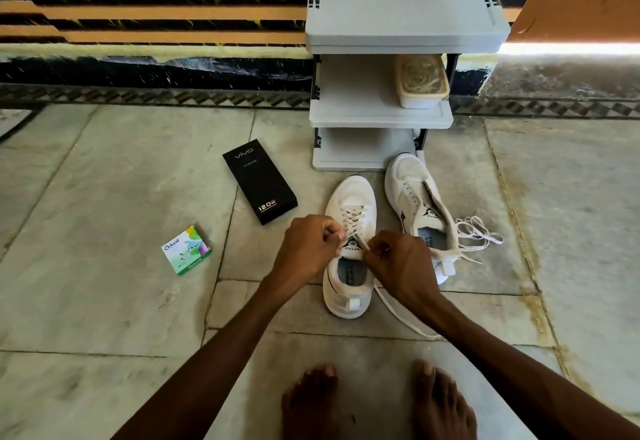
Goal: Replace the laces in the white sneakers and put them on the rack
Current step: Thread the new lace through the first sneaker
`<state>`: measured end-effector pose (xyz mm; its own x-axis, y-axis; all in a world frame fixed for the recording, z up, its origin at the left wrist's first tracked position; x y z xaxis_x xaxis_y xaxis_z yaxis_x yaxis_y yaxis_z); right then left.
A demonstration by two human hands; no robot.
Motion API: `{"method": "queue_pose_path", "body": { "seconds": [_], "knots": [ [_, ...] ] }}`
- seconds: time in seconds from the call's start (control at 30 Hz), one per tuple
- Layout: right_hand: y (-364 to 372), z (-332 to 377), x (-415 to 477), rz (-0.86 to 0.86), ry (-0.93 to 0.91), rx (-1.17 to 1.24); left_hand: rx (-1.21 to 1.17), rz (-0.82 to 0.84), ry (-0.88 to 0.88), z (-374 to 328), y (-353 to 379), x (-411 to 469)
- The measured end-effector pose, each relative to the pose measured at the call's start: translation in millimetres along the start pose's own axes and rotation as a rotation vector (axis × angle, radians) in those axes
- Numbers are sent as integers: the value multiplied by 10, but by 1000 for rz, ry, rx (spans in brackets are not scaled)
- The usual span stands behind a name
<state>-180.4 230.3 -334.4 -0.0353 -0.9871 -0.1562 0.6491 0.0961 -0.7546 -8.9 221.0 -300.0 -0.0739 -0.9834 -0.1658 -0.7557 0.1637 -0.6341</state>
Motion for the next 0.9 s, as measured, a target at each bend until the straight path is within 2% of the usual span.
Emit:
{"method": "queue_pose_path", "body": {
  "seconds": [0.17,0.4,0.57,0.73,0.83,0.9],
  "knots": [
    [-45,-149,163,140,73,134,158,67,33,-51,210,-83],
    [-70,-151,189,219,75,187,445,-13,111,-94,389,-109],
    [-92,-122,162,212,72,204,473,-82,64,-90,461,-125],
    [-64,-135,157,185,94,187,379,-132,31,-100,488,-156],
    [-57,-128,151,165,50,136,374,-88,4,-125,531,-157],
    [-70,-101,134,135,-10,57,270,-17,-95,-130,606,-161]
  ]
}}
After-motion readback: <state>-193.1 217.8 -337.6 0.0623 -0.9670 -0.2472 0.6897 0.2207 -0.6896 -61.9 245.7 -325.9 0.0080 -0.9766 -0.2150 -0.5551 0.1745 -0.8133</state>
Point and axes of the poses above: each hand's wrist, its own x-axis towards the middle knuckle, its own y-axis out of the palm, z = x × y, the point moved 1 cm from there along x, towards the middle knuckle, and after that the axes turned 9 degrees about y, right-handed, at the moved point
